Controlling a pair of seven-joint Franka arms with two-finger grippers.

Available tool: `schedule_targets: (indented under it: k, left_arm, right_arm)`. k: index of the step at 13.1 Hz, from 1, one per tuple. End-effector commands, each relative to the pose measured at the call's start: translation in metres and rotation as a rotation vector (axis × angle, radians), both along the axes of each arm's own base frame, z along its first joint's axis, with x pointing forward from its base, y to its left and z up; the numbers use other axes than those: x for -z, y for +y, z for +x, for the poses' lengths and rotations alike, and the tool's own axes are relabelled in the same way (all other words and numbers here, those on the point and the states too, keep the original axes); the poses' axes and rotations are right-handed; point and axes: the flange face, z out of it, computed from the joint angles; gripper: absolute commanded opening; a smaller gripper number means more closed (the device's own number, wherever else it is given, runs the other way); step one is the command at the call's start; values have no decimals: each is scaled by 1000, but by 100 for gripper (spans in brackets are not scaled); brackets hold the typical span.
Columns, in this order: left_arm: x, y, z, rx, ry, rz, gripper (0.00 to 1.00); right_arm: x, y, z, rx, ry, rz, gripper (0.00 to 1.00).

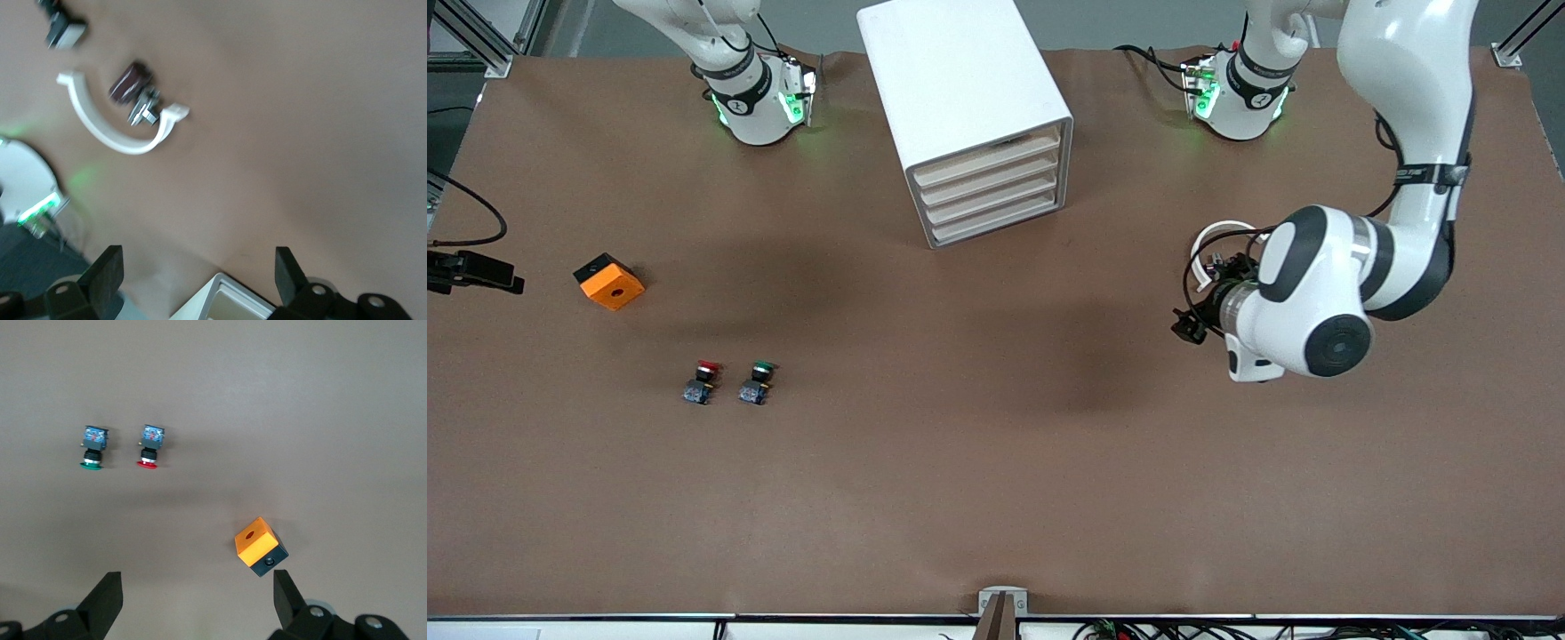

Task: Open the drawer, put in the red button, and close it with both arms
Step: 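Grasp the red button with the right gripper while the left gripper grips the handle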

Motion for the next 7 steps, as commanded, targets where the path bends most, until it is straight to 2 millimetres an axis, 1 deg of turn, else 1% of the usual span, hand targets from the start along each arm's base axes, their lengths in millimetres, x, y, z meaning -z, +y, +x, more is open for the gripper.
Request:
schedule_targets:
  k: [1,2,3,4,5,7]
  left_arm:
    - [14,-33,-24,-68,119,46,100]
    - [23,-42,-31,-105,173,56,100]
    - [32,-51,-36,-138,208,73,100]
    - [36,-58,-40,-172,234,99,100]
    - [52,-65,-43,-220,294,122,100]
    - [69,-73,-44,-320,372,153,100]
  right_arm:
    - [11,7,6,86,-5,-8,100]
    - [22,16,8,182,-1,-9,100]
    - [32,22,12,218,-21,30,100]
    - [43,25,13,221,-37,45,100]
    - [57,32,16,212,-55,44,100]
    - [86,50,18,187,-91,40,100]
